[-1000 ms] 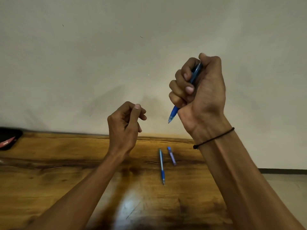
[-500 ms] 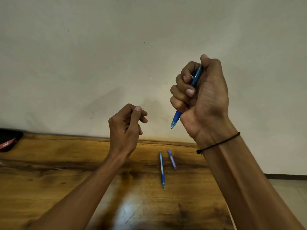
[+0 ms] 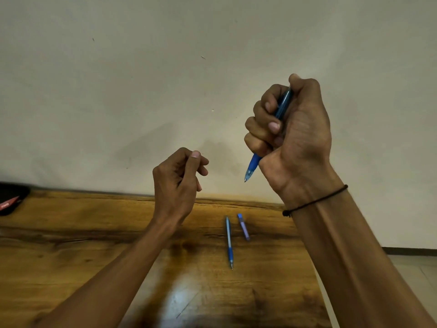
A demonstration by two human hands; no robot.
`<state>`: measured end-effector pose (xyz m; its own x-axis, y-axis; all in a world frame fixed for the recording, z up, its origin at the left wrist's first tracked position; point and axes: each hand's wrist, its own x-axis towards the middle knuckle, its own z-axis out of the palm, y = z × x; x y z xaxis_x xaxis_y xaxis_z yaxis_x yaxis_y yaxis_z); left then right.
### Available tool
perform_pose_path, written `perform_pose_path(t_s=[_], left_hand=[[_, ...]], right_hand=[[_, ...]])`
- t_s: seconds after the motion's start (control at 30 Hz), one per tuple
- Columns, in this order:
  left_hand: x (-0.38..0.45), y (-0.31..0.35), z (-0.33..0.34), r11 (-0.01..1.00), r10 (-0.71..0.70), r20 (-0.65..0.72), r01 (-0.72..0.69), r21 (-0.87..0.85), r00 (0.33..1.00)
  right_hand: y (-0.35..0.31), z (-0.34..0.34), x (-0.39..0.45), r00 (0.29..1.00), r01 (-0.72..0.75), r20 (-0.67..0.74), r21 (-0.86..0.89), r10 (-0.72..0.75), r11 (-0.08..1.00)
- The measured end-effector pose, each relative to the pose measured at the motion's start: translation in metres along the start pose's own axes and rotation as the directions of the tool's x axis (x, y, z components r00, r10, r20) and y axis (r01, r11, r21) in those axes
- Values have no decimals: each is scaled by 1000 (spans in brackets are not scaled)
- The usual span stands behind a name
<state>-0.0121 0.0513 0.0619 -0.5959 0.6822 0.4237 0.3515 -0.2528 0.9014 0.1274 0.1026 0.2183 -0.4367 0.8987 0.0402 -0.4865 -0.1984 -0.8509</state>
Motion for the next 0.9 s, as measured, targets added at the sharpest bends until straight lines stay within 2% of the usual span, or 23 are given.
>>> perform_pose_path(t_s=[0.9], left_hand=[[1, -2, 1, 1000, -9, -1, 9, 16, 1000]], right_hand=[[1, -2, 1, 999, -23, -23, 8, 23, 1000]])
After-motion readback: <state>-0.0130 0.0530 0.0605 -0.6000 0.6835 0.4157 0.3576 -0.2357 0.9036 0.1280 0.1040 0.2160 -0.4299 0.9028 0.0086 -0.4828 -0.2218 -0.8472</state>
